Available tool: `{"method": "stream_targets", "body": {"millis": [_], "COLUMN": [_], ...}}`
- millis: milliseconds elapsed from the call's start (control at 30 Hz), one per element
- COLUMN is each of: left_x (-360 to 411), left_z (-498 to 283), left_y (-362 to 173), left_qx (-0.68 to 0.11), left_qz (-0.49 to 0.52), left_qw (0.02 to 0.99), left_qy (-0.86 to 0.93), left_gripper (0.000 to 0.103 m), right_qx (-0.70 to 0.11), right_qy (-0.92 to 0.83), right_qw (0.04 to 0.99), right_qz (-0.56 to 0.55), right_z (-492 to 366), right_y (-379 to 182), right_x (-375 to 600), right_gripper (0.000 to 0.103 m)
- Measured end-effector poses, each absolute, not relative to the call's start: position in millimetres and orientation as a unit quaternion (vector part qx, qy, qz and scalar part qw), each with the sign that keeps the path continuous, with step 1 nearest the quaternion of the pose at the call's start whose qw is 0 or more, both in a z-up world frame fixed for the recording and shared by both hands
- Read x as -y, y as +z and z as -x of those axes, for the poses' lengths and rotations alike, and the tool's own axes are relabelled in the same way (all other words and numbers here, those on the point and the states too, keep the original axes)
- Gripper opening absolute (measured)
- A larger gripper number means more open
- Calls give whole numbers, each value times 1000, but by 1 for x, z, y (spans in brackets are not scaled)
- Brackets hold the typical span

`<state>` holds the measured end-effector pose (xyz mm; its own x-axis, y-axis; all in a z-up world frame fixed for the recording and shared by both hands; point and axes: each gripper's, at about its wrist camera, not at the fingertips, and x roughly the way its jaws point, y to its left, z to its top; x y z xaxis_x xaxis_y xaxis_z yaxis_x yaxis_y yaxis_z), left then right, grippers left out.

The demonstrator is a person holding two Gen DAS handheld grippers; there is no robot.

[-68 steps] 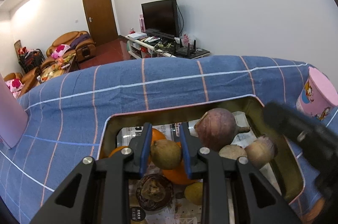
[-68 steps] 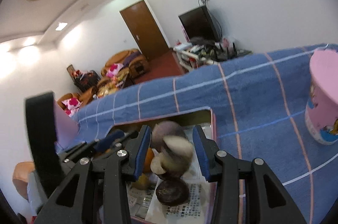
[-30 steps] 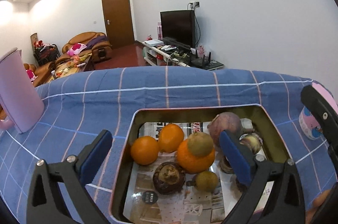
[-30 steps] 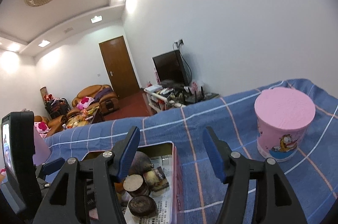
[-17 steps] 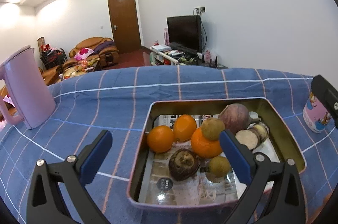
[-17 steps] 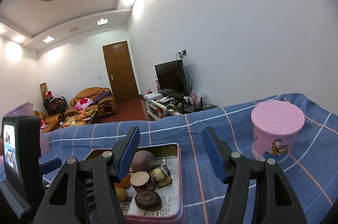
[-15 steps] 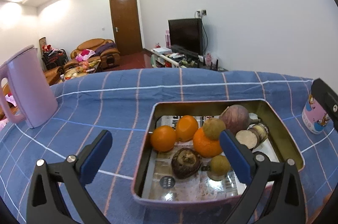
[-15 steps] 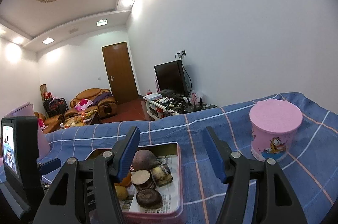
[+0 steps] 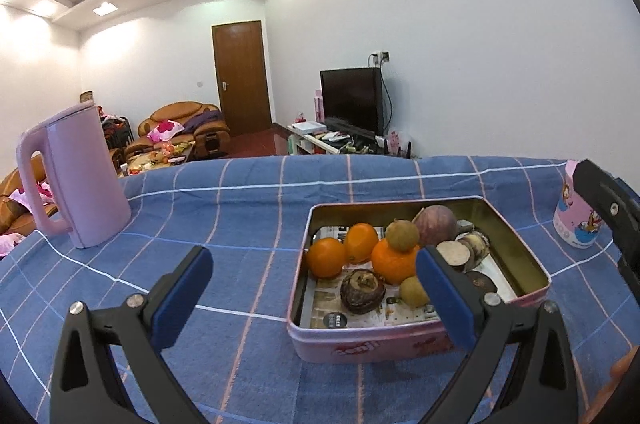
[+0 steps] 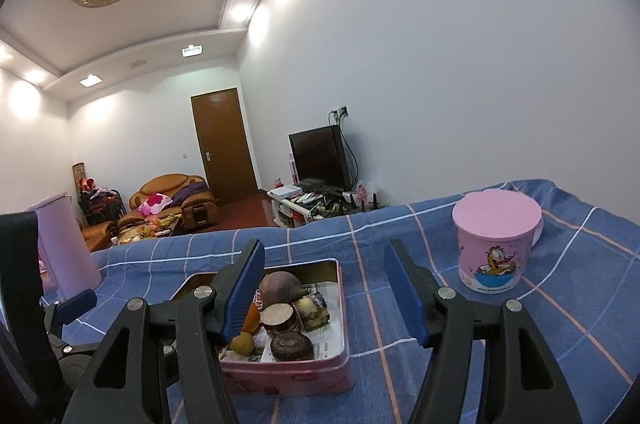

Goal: Organize fruits

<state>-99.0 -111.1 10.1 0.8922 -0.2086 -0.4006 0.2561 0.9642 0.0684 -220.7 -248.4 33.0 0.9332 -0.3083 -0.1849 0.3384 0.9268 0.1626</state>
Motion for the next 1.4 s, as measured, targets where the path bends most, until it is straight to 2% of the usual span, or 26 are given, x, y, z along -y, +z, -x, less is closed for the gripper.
{"method": "stream_targets", "body": {"millis": [1400], "left_x": [116], "left_z": [98], "left_y": [7], "left_qx": [-214], "left_qz": [-65], "left_qw": [966], "left_qy": [-128], "left_gripper": [103], "right_qx": [-92], "right_qy": [-167], "right_qw": [978], "right_qz": [-90], "right_z": [220], "right_y": [32], "right_x": [243], "right_gripper": [64]}}
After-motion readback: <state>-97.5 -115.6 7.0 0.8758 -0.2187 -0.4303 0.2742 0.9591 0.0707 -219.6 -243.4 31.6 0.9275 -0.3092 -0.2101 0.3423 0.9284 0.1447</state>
